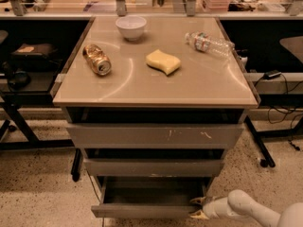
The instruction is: Open bottom drawer
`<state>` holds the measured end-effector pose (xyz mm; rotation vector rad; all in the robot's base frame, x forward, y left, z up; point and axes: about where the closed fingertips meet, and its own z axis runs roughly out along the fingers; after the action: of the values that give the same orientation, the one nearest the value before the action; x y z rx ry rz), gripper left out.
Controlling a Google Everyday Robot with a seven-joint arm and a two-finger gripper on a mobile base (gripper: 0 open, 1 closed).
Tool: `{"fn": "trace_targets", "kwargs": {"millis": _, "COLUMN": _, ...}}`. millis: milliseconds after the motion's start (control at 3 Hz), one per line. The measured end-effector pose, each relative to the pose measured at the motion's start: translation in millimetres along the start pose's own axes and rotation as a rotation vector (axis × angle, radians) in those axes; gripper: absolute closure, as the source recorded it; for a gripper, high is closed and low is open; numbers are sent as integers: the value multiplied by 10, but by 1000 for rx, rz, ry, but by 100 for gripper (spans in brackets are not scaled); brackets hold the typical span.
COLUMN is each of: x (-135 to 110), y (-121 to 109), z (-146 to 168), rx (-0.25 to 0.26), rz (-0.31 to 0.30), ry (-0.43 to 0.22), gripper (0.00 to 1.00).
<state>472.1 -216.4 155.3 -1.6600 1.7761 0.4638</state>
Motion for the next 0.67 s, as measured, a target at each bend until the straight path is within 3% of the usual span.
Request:
{"fn": "trace_targets", "kwargs": {"millis": 333, "x": -30, "y": 74, "z": -22, "rx": -2, "rz": 2, "ry": 0, "gripper": 100}}
{"fn": "trace_targets", "kwargs": {"millis": 667, "x": -36, "y": 76, "z": -18, "rx": -2, "rz": 2, "ry": 0, "gripper": 100}}
